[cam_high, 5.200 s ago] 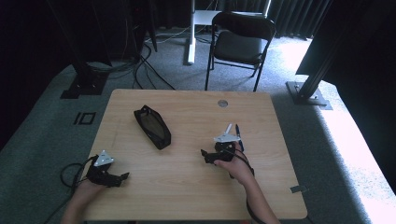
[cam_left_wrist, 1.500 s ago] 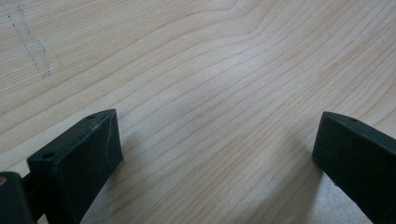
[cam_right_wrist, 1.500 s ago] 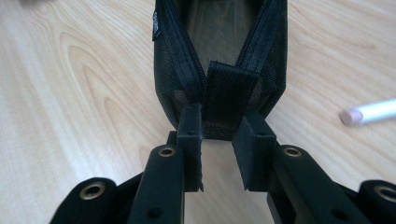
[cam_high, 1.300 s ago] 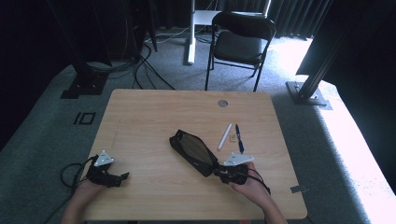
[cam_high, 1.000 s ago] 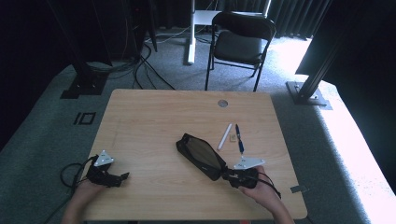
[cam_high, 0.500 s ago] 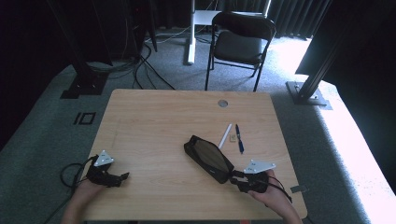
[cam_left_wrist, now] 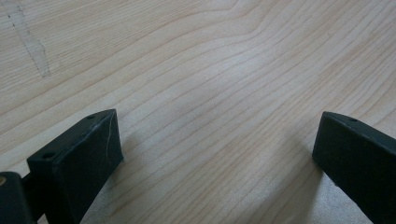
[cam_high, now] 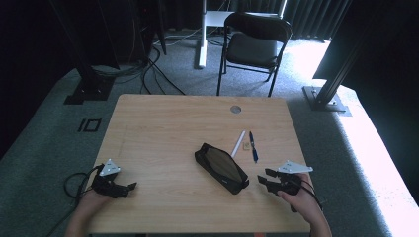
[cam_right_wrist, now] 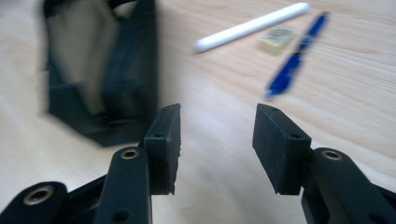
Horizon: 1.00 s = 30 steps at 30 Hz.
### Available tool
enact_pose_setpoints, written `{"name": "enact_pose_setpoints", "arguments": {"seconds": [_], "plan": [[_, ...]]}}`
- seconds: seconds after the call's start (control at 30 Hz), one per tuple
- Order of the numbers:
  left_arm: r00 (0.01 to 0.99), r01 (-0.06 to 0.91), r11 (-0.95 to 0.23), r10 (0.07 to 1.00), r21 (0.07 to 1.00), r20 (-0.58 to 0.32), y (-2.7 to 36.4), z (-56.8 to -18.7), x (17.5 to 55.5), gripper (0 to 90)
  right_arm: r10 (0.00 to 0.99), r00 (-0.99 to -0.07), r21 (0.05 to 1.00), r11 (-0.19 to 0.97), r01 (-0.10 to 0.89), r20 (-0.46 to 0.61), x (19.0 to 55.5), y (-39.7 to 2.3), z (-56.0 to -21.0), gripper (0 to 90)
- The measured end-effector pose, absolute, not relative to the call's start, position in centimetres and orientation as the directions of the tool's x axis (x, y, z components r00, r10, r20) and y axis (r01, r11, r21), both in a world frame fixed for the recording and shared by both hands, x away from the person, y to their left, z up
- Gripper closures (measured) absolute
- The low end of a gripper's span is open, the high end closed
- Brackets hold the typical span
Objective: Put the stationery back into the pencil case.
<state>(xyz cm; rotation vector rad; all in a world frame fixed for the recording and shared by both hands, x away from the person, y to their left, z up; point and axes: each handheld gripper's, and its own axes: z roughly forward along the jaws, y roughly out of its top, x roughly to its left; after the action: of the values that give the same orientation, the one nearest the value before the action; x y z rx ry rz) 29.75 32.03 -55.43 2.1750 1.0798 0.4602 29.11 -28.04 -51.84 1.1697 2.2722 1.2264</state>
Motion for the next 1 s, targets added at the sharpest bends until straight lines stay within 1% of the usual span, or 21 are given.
{"name": "enact_pose_setpoints", "arguments": {"seconds": [0.07,0.17,0.37,0.43,0.5,0.63,0.9,1.0], "plan": [[0.598,0.57,-0.443,0.802,0.692,0.021,32.0,-55.4,29.7,1.6,0.811,-0.576,0.803,0.274,0.529,0.103,30.0,-28.4,-52.1,50.4],[0.597,0.57,-0.443,0.802,0.692,0.021,32.0,-55.4,29.7,1.6,0.838,-0.535,0.805,0.241,0.542,0.109,31.5,-28.5,-52.4,49.9],[0.598,0.57,-0.443,0.802,0.692,0.021,32.0,-55.4,29.7,1.6,0.875,-0.471,0.807,0.197,0.556,0.11,34.3,-27.8,-52.6,47.6],[0.598,0.57,-0.443,0.802,0.692,0.021,32.0,-55.4,29.7,1.6,0.889,-0.45,0.804,0.203,0.558,0.088,35.3,-27.4,-52.7,47.9],[0.598,0.57,-0.443,0.801,0.692,0.021,32.0,-55.4,29.7,1.6,0.898,-0.43,0.806,0.185,0.562,0.093,36.2,-27.0,-52.7,49.3],[0.598,0.57,-0.443,0.802,0.692,0.021,32.0,-55.4,29.7,1.6,0.906,-0.415,0.801,0.184,0.57,0.086,38.0,-26.1,-52.8,51.4],[0.597,0.57,-0.443,0.802,0.692,0.021,32.0,-55.4,29.7,1.6,0.936,-0.344,0.773,0.163,0.614,0.076,41.3,-24.7,-53.8,58.9],[0.598,0.57,-0.443,0.801,0.692,0.021,32.0,-55.4,29.7,1.6,0.941,-0.332,0.758,0.168,0.63,0.068,42.2,-24.3,-54.1,60.5]]}}
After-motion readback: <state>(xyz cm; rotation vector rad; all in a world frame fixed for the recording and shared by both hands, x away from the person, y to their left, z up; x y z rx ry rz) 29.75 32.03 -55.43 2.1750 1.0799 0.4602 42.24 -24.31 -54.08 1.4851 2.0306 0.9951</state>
